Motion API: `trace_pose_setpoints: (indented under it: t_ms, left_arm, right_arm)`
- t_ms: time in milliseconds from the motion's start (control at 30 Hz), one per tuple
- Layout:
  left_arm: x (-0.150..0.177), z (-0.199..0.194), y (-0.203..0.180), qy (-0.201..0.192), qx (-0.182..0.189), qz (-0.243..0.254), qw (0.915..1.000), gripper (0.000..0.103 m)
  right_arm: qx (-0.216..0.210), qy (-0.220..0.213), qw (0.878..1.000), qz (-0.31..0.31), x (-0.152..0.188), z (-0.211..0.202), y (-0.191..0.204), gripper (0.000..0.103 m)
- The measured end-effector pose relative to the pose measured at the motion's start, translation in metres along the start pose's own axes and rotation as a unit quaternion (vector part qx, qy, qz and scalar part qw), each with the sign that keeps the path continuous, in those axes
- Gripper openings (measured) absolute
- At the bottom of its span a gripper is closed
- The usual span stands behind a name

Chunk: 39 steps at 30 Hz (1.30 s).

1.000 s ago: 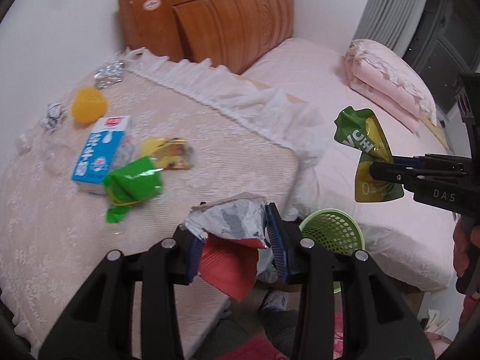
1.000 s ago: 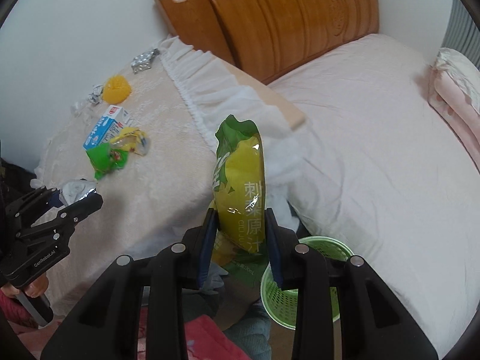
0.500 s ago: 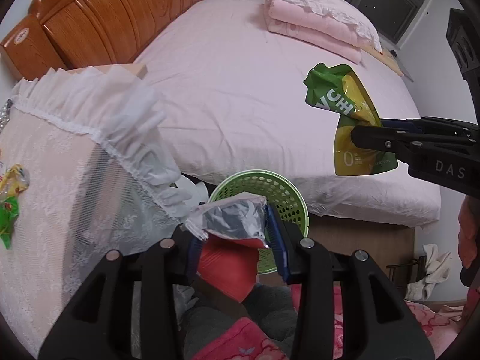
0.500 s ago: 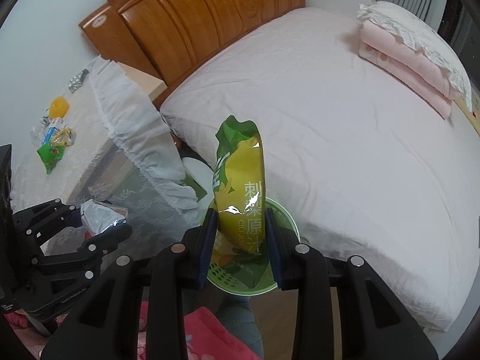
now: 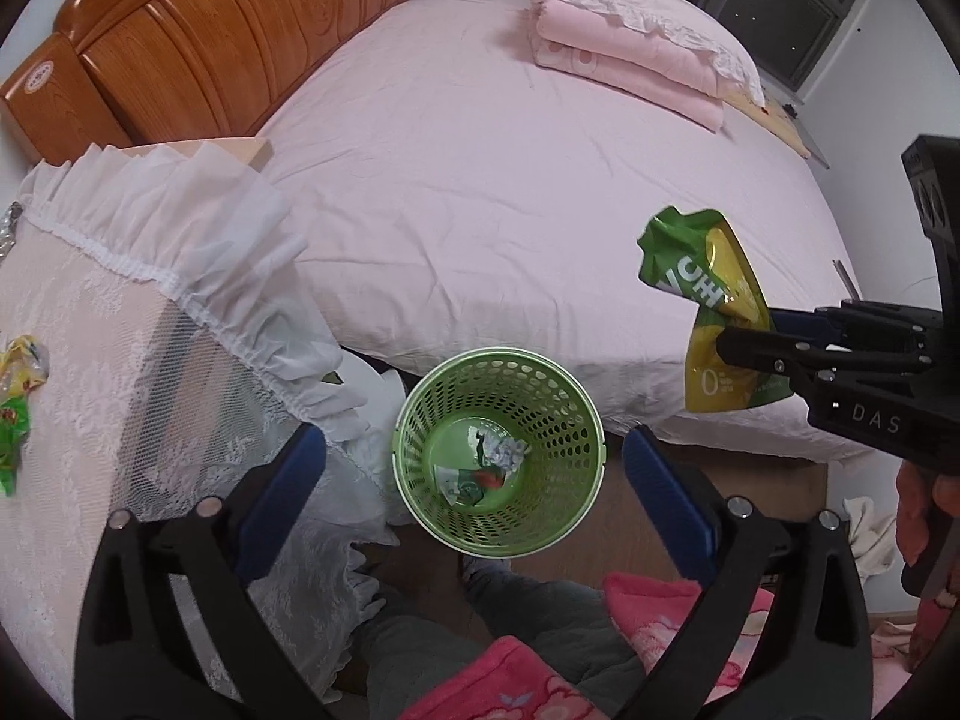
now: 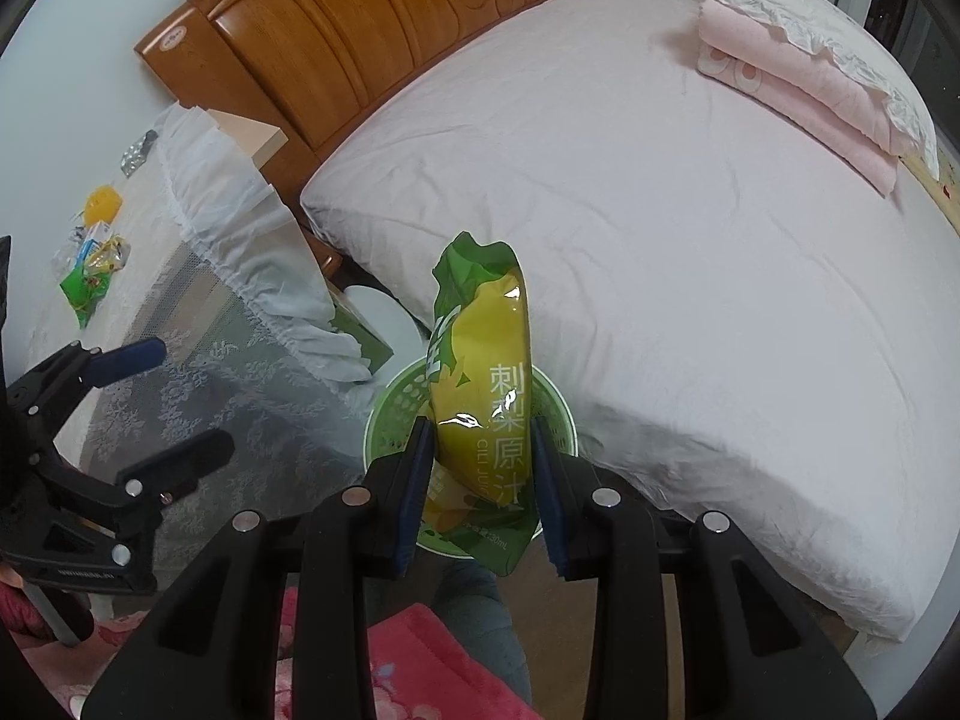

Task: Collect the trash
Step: 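Carry both items over the green wastebasket and open both tools to drop them, then move both tools from the wastebasket back over the table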

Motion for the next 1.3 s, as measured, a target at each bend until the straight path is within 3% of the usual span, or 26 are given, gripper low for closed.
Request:
trace_pose_setpoints:
  t_ms: [300, 333, 400, 467, 733, 1033, 1300]
  left_arm:
    - [0.013, -0.022, 0.043, -0.007, -0.046, -0.051, 0.9976, 0.095]
    - [0.015, -0.023, 0.047, -0.007, -0.048, -0.056, 0.9973, 0.095]
    - [0.017, -0.025, 0.054, -0.007, -0.054, -0.063, 0.9965, 0.095]
    - [0.018, -0.028, 0.059, -0.008, -0.059, -0.07, 0.9958, 0.095]
    - [0.025, -0.041, 0.077, -0.022, -0.07, -0.088, 0.9934, 0.095]
    - [0.036, -0.048, 0.092, -0.023, -0.082, -0.111, 0.9902, 0.095]
    - [0.061, -0.083, 0.129, -0.033, -0.13, -0.15, 0.9796, 0.095]
  right_arm:
    - [-0.001, 0.039, 0.999, -0.016, 0.016, 0.027, 0.011, 0.037]
    - [0.003, 0.049, 0.999, -0.017, 0.018, 0.033, 0.011, 0.042]
    - [0.019, 0.053, 0.998, -0.017, 0.021, 0.04, 0.012, 0.081]
    - [0.039, 0.044, 0.998, -0.018, 0.021, 0.042, 0.013, 0.092]
    - [0.06, -0.006, 0.998, -0.01, 0.003, 0.022, 0.011, 0.101]
    - [0.064, -0.008, 0.998, -0.028, -0.003, 0.018, 0.026, 0.101]
    - [0.026, -0.029, 0.997, -0.063, -0.013, 0.005, 0.077, 0.101]
Point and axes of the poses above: each gripper's, at about its wrist camera, not at the fingertips, and z roughly the way its jaws point, y to its left, x to its underside, the point moved 4 cm from there along z, roughly the way its jaws point, and after that the axes turned 15 degrees about z, right-handed, at the moved point
